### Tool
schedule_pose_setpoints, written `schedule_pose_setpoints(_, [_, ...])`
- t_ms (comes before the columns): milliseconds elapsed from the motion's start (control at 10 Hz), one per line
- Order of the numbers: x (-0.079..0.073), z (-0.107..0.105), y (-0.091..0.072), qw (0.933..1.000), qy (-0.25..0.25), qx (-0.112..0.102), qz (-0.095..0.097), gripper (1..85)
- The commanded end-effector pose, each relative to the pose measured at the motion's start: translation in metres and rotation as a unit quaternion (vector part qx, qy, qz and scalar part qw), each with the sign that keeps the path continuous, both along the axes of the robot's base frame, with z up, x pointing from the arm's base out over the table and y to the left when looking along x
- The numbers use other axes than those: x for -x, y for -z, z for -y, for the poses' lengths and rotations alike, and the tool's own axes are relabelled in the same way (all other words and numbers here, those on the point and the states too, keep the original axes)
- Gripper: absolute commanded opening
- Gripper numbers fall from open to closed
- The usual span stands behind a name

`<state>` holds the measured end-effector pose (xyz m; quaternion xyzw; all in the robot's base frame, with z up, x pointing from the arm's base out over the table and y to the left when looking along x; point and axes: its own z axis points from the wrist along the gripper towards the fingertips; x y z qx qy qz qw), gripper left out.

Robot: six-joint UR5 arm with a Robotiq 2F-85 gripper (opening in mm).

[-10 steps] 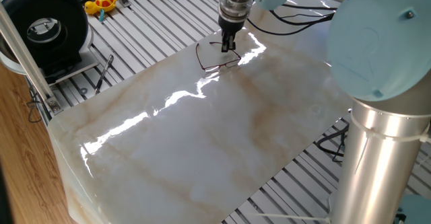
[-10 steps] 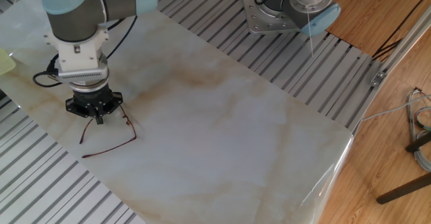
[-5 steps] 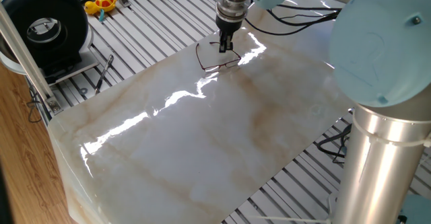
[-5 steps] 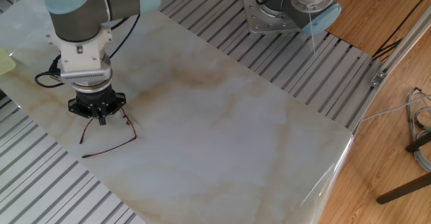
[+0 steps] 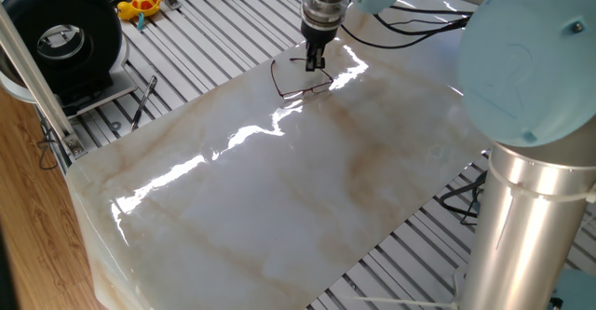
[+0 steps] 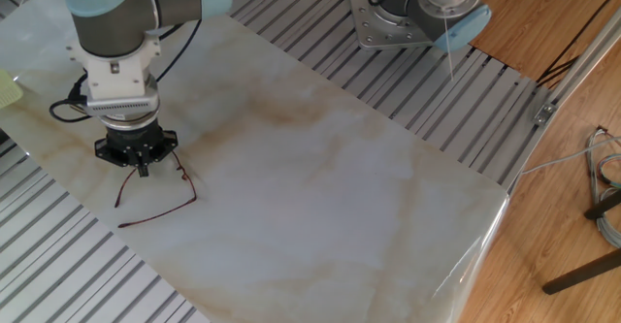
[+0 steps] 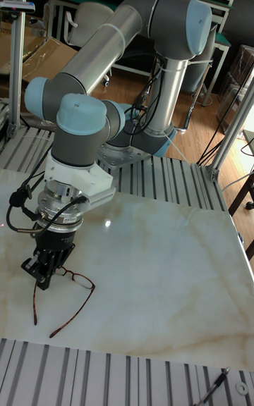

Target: Unfold the leg of the glasses (with one hand)

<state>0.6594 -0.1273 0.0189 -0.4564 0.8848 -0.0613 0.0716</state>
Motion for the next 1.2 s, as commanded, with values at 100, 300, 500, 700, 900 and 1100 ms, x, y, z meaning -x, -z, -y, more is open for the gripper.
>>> schedule_pose_setpoints(100, [0.004,0.013,0.000,1.0000,-0.002,0.000,0.003,1.3])
schedule_pose_setpoints(300, [0.008,0.012,0.001,1.0000,-0.001,-0.003,0.000,1.3])
schedule_pose_setpoints(500, [0.012,0.002,-0.001,1.0000,0.006,-0.006,-0.001,1.3])
schedule_pose_setpoints(700, [0.013,-0.012,-0.004,0.9998,0.014,-0.012,-0.002,1.3])
schedule_pose_setpoints(900, [0.017,-0.020,-0.010,0.9997,0.021,-0.011,-0.007,1.3])
schedule_pose_setpoints(1100, [0.022,-0.029,-0.010,0.9995,0.029,-0.013,-0.008,1.3])
